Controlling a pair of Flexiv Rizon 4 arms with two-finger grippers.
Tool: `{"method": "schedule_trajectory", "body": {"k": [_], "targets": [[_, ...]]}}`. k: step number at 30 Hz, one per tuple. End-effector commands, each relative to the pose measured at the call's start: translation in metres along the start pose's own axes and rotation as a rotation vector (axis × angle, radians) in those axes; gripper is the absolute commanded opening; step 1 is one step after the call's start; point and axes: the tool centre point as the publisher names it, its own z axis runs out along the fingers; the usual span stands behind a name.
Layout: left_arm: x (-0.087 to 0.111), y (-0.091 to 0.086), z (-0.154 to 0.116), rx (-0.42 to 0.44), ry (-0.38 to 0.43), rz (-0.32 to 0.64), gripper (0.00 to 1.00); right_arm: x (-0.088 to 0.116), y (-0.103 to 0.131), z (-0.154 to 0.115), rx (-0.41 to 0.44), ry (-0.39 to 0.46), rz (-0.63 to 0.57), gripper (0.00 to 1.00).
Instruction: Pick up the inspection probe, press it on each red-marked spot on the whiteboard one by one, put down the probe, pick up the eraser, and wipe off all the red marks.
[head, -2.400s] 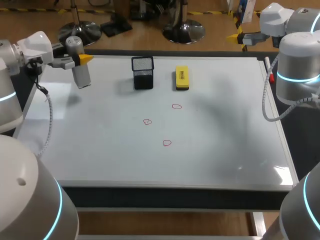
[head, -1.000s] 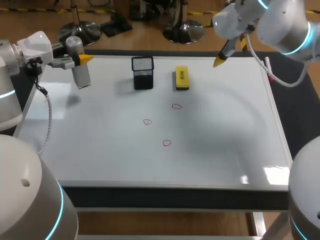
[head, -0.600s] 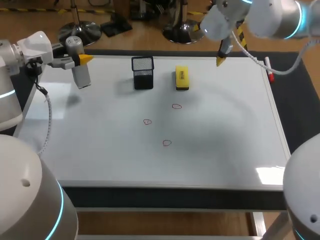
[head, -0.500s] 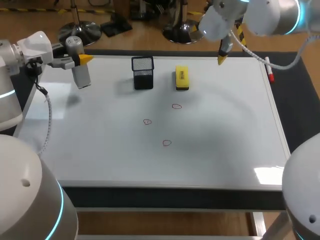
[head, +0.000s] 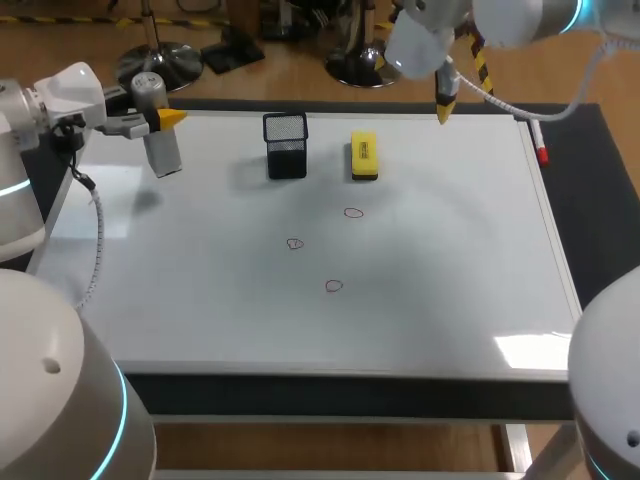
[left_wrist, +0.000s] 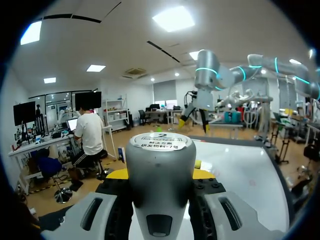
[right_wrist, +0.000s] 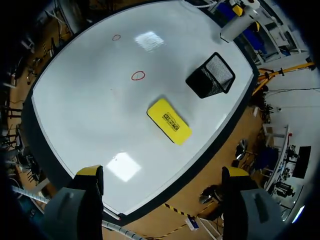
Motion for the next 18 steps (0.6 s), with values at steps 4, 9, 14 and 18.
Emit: {"method": "schedule_trajectory", "body": {"k": [4, 9, 14, 18], "targets": [[0.0, 0.0, 0.0, 0.003, -0.002, 0.002, 0.0, -0.005, 0.008, 0.036, -0.054, 0.142, -0.13, 1.0], [0.0, 0.0, 0.0, 0.003, -0.002, 0.002, 0.0, -0.002, 0.019, 0.062, -0.106, 0.133, -0.223, 1.0], [0.0, 0.0, 0.0, 0.003, -0.002, 0.002, 0.0, -0.001, 0.029, 0.079, -0.105, 0.115, -0.355, 1.0], [0.0, 0.0, 0.0, 0.003, -0.002, 0.002, 0.0, -0.003, 0.04, 0.089, -0.087, 0.151, -0.478, 1.0]]}}
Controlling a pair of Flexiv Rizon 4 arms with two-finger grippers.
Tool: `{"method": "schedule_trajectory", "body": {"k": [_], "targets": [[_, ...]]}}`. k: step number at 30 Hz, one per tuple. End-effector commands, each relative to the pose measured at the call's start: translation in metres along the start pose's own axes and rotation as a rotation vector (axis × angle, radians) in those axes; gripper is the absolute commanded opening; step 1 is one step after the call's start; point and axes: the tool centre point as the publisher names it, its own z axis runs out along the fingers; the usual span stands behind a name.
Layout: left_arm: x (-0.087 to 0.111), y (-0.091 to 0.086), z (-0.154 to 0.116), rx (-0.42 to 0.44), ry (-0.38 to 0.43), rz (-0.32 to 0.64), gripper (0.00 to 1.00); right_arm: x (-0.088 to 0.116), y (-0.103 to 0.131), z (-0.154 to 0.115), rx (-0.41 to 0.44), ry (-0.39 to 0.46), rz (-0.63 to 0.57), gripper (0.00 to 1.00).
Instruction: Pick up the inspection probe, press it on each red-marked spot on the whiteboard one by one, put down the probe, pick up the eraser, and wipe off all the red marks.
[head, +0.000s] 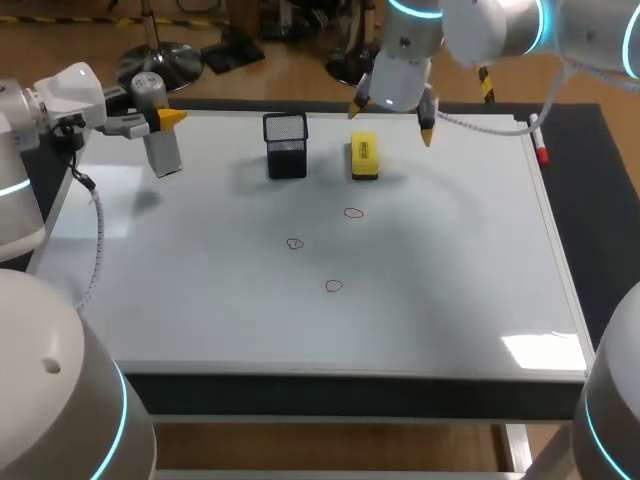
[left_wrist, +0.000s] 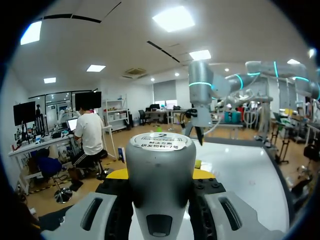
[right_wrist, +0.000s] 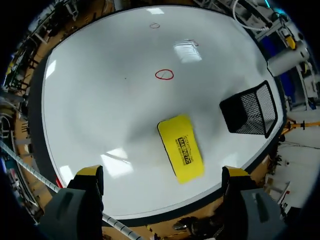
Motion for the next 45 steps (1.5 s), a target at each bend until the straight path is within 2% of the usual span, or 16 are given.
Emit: {"method": "schedule_trajectory", "body": {"k": [1, 6, 11, 32, 42, 43, 45], "targets": [[0.0, 0.0, 0.0, 0.003, -0.002, 0.002, 0.0, -0.012, 0.007, 0.011, 0.016, 0.05, -0.097, 1.0], [0.0, 0.0, 0.0, 0.003, -0.002, 0.002, 0.0, -0.019, 0.015, 0.021, 0.029, 0.102, -0.186, 1.0], [0.0, 0.0, 0.0, 0.003, -0.002, 0.002, 0.0, -0.021, 0.02, 0.032, 0.027, 0.139, -0.222, 1.0], [0.0, 0.0, 0.0, 0.003, -0.002, 0.002, 0.0, -0.024, 0.009, 0.053, 0.019, 0.123, -0.247, 1.0], [0.0, 0.0, 0.0, 0.003, -0.002, 0.002, 0.0, -0.027, 0.01, 0.057, 0.01, 0.132, -0.283, 0.99], [0.0, 0.0, 0.0, 0.003, -0.002, 0.002, 0.0, -0.028, 0.011, 0.057, 0.009, 0.132, -0.286, 0.47], [0.0, 0.0, 0.0, 0.003, -0.002, 0.002, 0.0, -0.028, 0.012, 0.058, 0.006, 0.129, -0.29, 0.11]]}}
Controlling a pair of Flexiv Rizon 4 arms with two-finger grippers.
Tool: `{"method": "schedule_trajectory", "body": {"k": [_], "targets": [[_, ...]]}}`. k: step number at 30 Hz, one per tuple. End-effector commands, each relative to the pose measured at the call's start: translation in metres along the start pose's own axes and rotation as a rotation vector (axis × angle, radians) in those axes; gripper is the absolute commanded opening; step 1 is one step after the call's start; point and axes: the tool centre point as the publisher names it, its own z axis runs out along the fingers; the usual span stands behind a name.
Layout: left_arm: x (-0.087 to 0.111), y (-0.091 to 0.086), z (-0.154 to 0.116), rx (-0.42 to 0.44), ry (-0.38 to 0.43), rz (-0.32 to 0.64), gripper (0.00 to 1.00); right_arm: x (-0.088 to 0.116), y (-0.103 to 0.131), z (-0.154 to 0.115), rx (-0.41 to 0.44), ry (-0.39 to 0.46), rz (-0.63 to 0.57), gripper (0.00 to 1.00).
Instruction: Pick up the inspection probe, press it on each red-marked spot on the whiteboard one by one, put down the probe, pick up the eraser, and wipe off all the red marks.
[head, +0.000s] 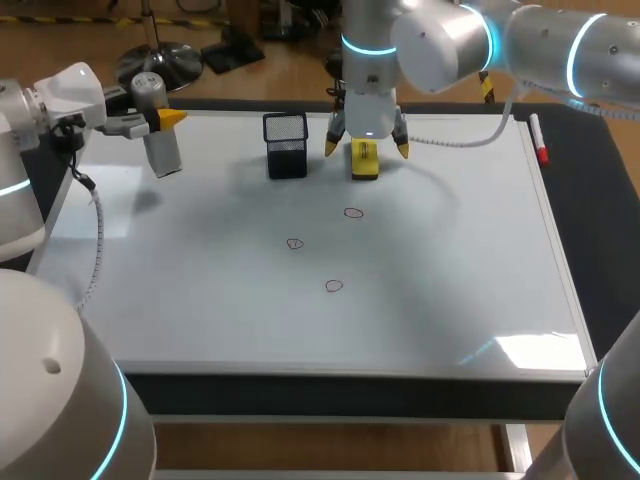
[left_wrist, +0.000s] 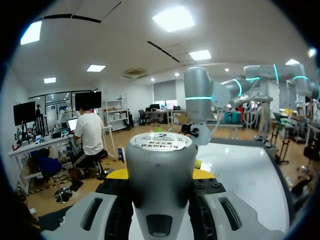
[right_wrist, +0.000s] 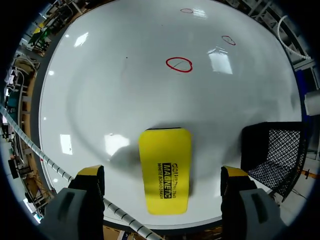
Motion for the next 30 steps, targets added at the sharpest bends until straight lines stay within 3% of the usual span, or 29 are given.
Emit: {"method": "schedule_trajectory", "body": {"k": [1, 9, 15, 30], "targets": [[0.0, 0.0, 0.0, 0.002, -0.002, 0.002, 0.0, -0.001, -0.001, 0.001, -0.004, -0.003, -0.01, 0.0], [0.0, 0.0, 0.0, 0.002, -0.002, 0.002, 0.0, 0.006, 0.002, -0.011, 0.026, -0.009, 0.048, 0.0], [0.0, 0.0, 0.0, 0.002, -0.002, 0.002, 0.0, 0.025, -0.001, -0.03, 0.057, -0.027, 0.146, 0.0], [0.0, 0.0, 0.0, 0.002, -0.002, 0.002, 0.0, 0.11, 0.013, -0.047, 0.04, 0.001, 0.538, 0.0]]}}
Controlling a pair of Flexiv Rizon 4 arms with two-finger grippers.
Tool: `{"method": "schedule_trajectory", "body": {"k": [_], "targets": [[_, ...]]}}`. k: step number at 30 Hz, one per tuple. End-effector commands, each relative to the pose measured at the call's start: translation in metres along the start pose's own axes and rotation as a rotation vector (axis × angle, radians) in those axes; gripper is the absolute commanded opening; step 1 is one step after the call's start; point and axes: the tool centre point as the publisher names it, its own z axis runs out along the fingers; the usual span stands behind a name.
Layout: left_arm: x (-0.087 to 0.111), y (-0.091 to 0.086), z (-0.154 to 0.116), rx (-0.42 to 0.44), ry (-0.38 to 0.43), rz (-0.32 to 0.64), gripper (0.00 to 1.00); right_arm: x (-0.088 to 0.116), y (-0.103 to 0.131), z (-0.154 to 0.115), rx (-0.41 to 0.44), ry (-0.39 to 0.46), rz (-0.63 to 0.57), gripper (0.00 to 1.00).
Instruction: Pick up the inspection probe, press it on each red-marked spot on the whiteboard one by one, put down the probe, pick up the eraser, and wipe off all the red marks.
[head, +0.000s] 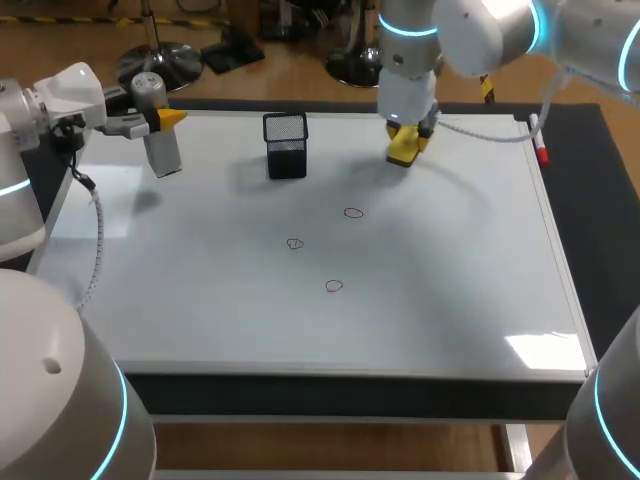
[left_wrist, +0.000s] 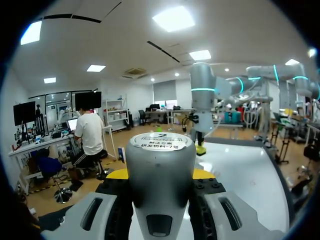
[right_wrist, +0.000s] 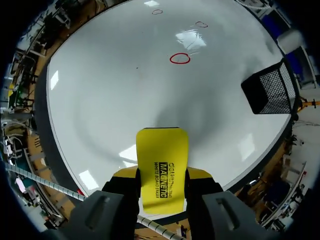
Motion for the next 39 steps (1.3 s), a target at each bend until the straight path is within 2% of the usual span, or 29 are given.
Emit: {"method": "schedule_trajectory", "body": {"k": [1, 12, 23, 31, 35, 39], "targets": [[0.0, 0.0, 0.0, 0.002, -0.002, 0.002, 0.0, 0.033, -0.002, -0.007, -0.01, -0.019, 0.076, 0.0], [0.0, 0.0, 0.0, 0.002, -0.002, 0.002, 0.0, 0.095, 0.003, -0.002, -0.04, 0.041, 0.267, 0.0], [0.0, 0.0, 0.0, 0.002, -0.002, 0.002, 0.0, 0.142, 0.022, 0.003, -0.049, 0.023, 0.38, 0.0], [0.0, 0.0, 0.0, 0.002, -0.002, 0.002, 0.0, 0.164, 0.04, 0.012, -0.071, 0.037, 0.43, 0.0], [0.0, 0.0, 0.0, 0.002, -0.002, 0.002, 0.0, 0.173, 0.044, 0.016, -0.098, 0.009, 0.461, 0.0], [0.0, 0.0, 0.0, 0.002, -0.002, 0.002, 0.0, 0.174, 0.045, 0.017, -0.104, 0.012, 0.468, 0.0]]}}
